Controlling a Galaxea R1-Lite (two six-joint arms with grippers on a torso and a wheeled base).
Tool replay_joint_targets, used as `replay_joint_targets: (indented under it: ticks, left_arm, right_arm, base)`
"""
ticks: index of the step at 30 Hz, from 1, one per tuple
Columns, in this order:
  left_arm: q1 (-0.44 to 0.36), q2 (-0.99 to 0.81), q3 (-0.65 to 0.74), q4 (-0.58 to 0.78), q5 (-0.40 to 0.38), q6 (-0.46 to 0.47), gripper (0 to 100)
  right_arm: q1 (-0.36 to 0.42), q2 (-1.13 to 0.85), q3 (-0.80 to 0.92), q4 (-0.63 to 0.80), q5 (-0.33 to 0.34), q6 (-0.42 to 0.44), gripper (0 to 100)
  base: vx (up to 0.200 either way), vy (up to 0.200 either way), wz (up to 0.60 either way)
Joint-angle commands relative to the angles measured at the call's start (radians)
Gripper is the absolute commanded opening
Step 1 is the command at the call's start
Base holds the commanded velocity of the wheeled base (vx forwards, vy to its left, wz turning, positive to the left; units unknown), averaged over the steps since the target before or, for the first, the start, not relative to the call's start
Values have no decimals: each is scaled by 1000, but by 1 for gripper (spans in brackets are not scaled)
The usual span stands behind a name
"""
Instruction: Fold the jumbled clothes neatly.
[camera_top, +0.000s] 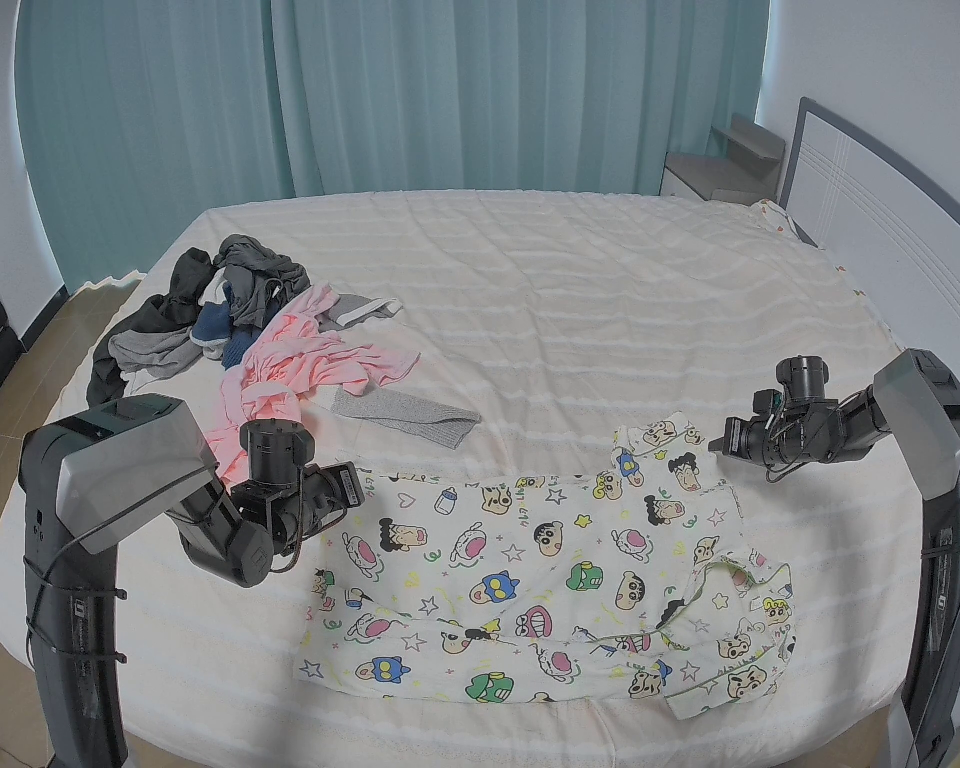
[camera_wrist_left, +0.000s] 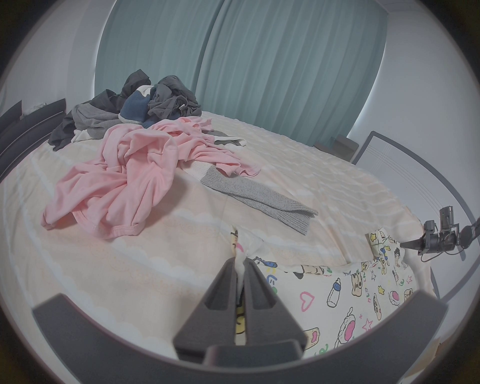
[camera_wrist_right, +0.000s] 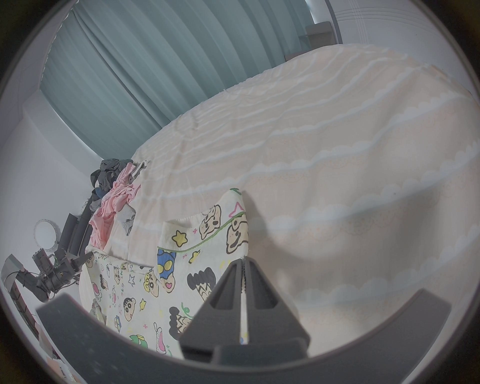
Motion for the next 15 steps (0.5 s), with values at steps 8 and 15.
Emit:
replay_joint_targets:
  ticks: [8, 15]
  left_arm:
    - [-1, 0, -1, -3, 0, 1, 0]
    - [-1, 0, 1, -5, 0, 1, 0]
  right_arm:
    - [-2, 59, -57, 0, 3, -1, 100]
    - [12, 117, -141, 23, 11, 1, 100]
  base:
    - [0, 0, 0]
    - [0, 0, 0]
